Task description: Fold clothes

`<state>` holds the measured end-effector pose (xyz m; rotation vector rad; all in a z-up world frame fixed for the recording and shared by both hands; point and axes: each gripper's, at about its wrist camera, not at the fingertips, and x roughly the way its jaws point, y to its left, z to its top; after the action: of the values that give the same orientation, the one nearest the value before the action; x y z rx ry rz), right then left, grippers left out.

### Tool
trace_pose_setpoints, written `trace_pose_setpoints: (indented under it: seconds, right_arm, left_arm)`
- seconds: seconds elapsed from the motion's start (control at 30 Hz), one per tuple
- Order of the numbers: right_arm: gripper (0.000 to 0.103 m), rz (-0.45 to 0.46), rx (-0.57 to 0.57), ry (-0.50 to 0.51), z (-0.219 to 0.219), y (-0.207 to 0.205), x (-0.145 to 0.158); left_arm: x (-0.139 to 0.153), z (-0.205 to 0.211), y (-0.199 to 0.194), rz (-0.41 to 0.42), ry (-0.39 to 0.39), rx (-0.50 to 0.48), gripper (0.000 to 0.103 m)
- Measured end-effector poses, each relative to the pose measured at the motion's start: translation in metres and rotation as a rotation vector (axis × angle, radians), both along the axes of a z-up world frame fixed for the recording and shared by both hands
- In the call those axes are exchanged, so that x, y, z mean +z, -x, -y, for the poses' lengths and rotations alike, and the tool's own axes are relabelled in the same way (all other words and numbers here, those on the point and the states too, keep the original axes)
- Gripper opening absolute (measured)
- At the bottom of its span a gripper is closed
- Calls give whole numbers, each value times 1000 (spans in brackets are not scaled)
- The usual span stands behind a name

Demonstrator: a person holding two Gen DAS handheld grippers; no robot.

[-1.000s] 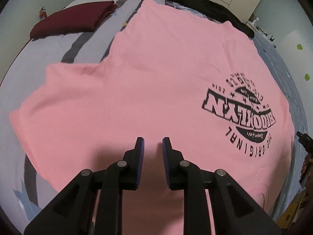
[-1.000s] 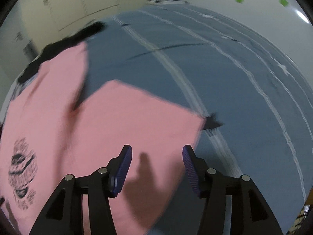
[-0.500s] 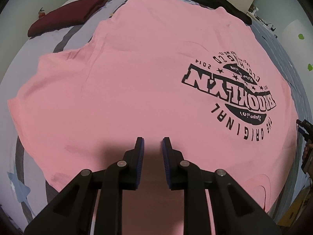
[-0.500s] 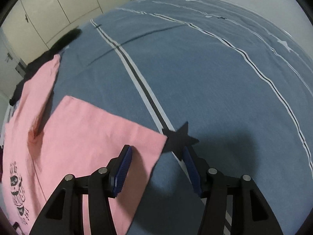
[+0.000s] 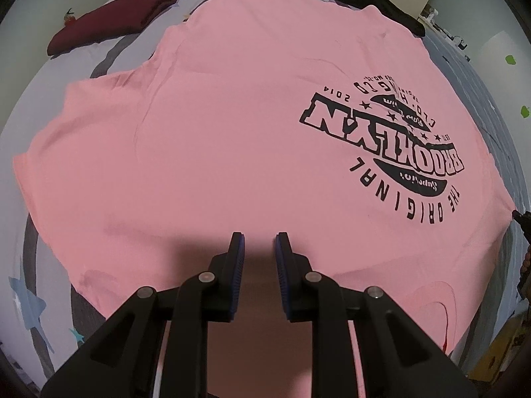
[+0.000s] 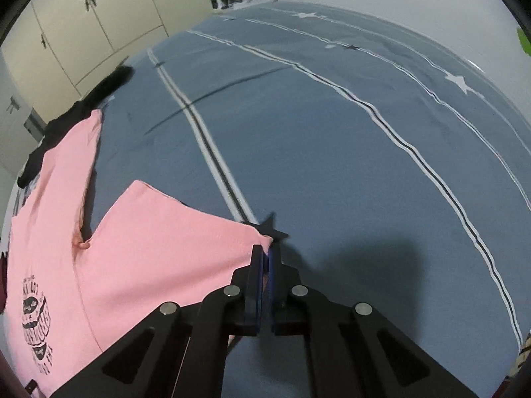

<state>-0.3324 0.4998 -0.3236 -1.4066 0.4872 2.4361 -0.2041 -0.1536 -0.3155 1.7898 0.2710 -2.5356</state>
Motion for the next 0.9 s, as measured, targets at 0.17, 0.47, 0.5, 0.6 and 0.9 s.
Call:
trace_pose_setpoints:
  seconds: [0.17,0.47,0.5,0.6,0.9]
  right_arm:
    - [2,24,15,7,-1,-2,-12]
    - [35,44,60,88,27,-19,-9]
    - [35,50,72,99,33,-25,-9]
    - [35,83,140,132,62,-47,-13]
    - [35,155,266,192,142,-89,-34]
  left_arm:
    - [4,10,0,-3,0,17,16]
    - [6,20,-16,8,-30,54,16]
    - [6,20,-19,11,-35,58,16]
    - [4,22,-29,21,-34,60,16]
    - [-1,47,-68,62,-30,110,20]
